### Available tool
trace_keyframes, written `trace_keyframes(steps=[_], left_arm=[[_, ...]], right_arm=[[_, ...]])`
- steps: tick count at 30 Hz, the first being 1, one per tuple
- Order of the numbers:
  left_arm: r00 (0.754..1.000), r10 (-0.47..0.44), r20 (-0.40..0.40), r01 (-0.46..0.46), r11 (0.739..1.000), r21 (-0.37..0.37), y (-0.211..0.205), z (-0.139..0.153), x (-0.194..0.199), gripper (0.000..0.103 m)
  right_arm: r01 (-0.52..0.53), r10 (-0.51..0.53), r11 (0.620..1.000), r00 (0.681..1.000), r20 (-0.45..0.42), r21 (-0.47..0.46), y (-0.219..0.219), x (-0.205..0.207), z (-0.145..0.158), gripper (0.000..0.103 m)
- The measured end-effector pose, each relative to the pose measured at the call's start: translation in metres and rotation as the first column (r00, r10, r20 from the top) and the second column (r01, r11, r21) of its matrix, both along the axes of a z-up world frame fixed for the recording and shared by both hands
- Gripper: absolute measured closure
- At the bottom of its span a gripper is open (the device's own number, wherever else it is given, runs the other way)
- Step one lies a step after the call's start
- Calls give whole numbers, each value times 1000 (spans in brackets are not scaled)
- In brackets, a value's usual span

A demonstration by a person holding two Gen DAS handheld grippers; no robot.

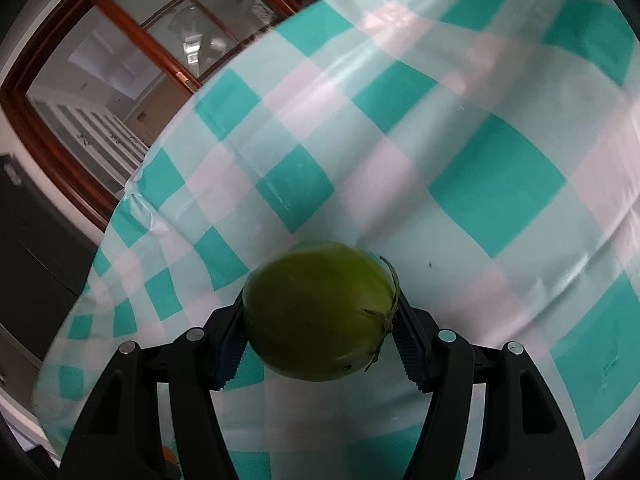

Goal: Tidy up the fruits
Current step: 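Grasp the orange tangerine with the left gripper, then carry the tangerine and green tomato in both grippers to the bin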

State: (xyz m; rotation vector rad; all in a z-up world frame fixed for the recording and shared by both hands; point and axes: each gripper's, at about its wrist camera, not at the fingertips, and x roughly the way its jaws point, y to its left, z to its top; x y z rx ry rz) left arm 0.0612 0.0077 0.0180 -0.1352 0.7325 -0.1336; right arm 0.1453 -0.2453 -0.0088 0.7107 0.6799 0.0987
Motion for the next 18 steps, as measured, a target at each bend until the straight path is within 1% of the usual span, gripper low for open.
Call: trace_keyframes(steps=[2, 3, 4, 6, 8, 9, 12, 14, 18], left_arm=[[1000, -7, 3, 7, 1000, -18, 2, 1, -2, 62], [1000, -9, 7, 9, 1000, -18, 2, 2, -5, 62], [1000, -19, 13, 20, 1000, -12, 1, 4, -10, 62], [999, -44, 21, 44, 999, 2, -2, 6, -23, 62], [997, -67, 33, 66, 998, 21, -7, 8, -41, 62], [996, -78, 37, 77, 997, 25, -9, 9, -49, 62], [992, -118, 50, 115, 992, 50, -21, 10, -76, 62], [988, -144, 48, 141, 988, 63, -30, 9, -93, 62], [982, -184, 42, 180, 981, 78, -48, 9, -119, 62]], right_arm=[[-6, 8, 998, 1000, -24, 63, -4, -10, -4, 40], [0, 3, 998, 998, -58, 63, -5, -23, -6, 40], [1, 3, 998, 997, -72, 58, -4, -37, -6, 40], [-4, 7, 999, 997, -76, 45, -5, -74, -4, 40], [-8, 10, 999, 998, -69, 40, -7, -108, -2, 40], [-14, 17, 999, 997, -71, 41, -11, -133, -2, 40], [-22, 24, 1000, 997, -74, 19, -19, -181, -3, 40], [-27, 28, 1000, 997, -66, 14, -27, -208, -2, 40], [-16, 16, 1000, 1000, -25, -27, -45, -263, 9, 40]])
